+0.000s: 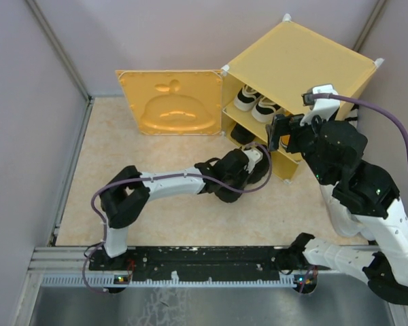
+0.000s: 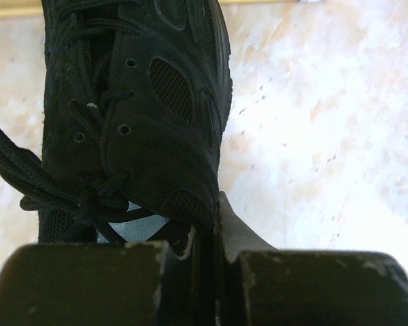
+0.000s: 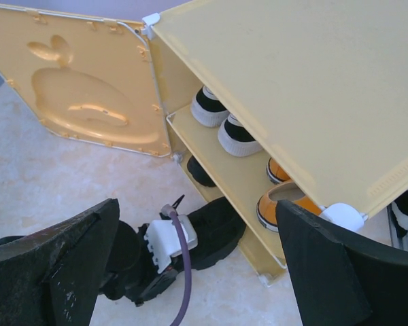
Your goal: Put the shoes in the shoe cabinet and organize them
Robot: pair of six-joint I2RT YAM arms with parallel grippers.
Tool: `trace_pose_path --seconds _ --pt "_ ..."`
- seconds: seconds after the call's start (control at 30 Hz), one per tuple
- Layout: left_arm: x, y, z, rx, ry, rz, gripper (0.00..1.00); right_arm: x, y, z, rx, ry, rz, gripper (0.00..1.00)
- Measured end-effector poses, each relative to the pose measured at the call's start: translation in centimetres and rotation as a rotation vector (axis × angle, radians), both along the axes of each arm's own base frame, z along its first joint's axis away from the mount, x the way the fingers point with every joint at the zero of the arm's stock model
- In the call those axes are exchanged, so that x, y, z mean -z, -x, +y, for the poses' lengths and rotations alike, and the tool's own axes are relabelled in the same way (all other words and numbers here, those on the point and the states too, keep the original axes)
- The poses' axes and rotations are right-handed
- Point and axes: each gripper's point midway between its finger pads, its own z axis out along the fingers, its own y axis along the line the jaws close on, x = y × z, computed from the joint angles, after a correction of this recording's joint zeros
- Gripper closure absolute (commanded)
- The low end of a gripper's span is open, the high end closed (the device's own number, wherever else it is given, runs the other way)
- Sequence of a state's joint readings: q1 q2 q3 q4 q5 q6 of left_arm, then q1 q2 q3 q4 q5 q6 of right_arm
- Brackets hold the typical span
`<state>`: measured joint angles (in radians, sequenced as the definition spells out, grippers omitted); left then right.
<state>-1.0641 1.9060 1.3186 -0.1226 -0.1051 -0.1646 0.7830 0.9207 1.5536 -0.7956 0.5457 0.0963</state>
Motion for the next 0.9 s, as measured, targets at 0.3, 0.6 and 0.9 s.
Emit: trace_pose_path --seconds 0.3,0.6,0.9 --pt "-0.9 -1.7 -5.0 0.067 0.1 -0.046 1.0 -0.3 0.6 -1.2 0.027 -0.005 -0.011 0.02" --pt "-1.8 -4.1 -9.6 0.095 0.159 -0.089 0.31 -0.4 0.8 -1.5 0.031 -0.008 -0.014 0.02" --pt "-3.3 -3.2 -8.6 0.106 0.189 -0.103 0.01 -0.3 0.8 -1.5 0.032 -0.007 -0.014 0.02"
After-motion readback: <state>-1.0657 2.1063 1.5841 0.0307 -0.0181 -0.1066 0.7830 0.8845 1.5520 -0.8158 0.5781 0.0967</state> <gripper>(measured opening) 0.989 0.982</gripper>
